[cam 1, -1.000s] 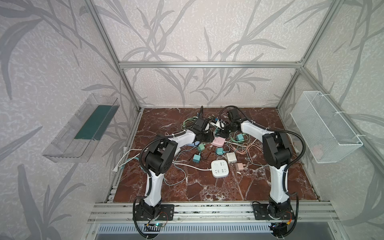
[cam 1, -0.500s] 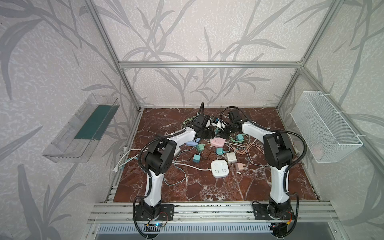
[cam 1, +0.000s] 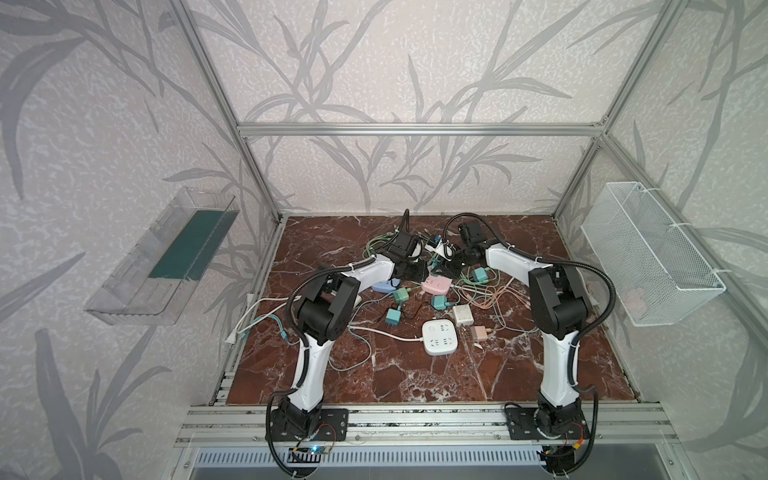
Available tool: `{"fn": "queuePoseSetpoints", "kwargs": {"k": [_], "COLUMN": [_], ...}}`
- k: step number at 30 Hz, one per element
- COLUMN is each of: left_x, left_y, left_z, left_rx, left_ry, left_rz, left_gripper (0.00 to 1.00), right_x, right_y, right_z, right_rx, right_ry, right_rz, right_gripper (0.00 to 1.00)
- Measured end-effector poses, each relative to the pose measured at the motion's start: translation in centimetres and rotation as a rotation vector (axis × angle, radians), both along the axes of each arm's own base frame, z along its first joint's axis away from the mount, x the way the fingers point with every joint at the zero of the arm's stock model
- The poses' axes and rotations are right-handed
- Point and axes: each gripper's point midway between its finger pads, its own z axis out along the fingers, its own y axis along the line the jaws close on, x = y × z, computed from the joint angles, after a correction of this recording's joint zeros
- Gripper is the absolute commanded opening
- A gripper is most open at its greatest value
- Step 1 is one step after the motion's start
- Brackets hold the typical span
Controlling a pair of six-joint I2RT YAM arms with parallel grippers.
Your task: Pull the plug off the socket
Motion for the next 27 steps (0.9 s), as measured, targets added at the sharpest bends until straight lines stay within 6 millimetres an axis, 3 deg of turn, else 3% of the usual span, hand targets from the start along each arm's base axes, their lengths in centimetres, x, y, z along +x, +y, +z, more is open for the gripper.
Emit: {"fn": "queuePoseSetpoints", "kwargs": {"k": [27], "left_x": [0.01], "left_y": [-0.38], "left_z": [-0.28], "left_rx": [0.031], "left_ry": [0.035], "left_rz": [-0.014], "left_gripper": [0.41], "right_x": [-0.16], "right_y": [-0.02], "right_z": [0.16], "right_rx": [0.031], "right_ry": [0.028], "right_rz": [-0.052], "right_gripper": [0.19]}}
